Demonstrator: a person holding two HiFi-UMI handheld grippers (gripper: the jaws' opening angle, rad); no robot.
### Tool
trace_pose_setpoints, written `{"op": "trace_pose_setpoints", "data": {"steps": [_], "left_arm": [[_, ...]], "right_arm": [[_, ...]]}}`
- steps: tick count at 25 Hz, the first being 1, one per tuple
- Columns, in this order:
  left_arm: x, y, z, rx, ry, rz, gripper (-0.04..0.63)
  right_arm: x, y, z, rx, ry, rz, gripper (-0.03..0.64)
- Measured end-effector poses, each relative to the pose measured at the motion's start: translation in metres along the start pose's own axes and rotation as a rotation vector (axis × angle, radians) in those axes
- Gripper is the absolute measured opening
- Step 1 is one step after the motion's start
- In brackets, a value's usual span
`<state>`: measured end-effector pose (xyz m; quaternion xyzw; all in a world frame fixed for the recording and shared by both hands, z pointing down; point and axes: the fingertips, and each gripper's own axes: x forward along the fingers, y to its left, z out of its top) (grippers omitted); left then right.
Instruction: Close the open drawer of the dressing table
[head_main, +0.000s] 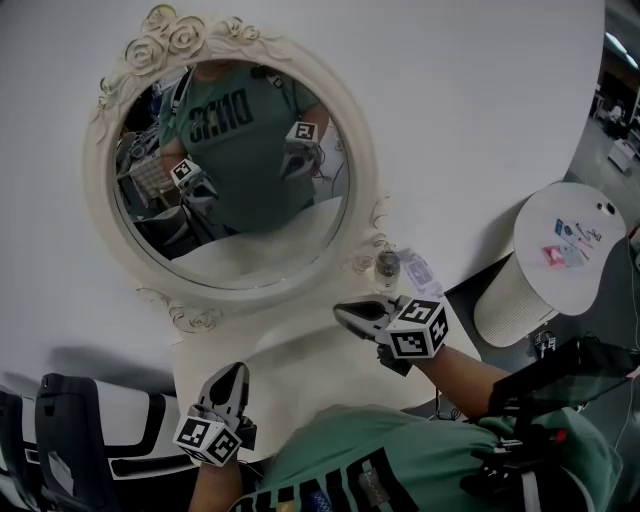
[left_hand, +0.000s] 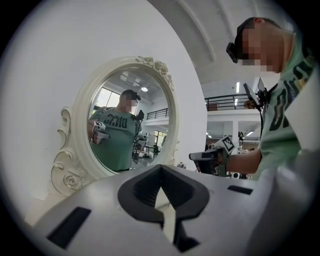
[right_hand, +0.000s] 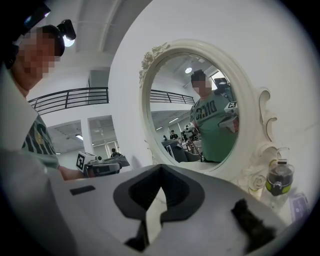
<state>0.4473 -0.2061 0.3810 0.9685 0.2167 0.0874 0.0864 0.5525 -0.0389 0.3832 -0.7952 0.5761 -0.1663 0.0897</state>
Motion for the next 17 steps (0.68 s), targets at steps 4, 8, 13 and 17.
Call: {"op": "trace_pose_setpoints", "data": {"steps": [4,8,13,17], "left_arm": [[-0.001,0.001,-0.001,-0.007,-0.002,0.005,0.009],[0.004,-0.001,-0.003,-0.005,-0.002,0.003,0.009],[0.010,-0.003,-0.002,-0.013,-0.003,-0.010,0.009],[0.014,-0.005,-0.002,-0.024,-0.001,-0.023,0.009]], "right_arm": [[0.002,0.001,-0.001,-0.008,0.005,0.004,0.011],[0.001,-0.002,-0.001,-0.012,0.009,0.008,0.011],[-0.003,-0.006,0.002,-0.015,0.012,0.003,0.011],[-0.007,-0.007,0.003,-0.017,0.019,-0.008,0.011]]}}
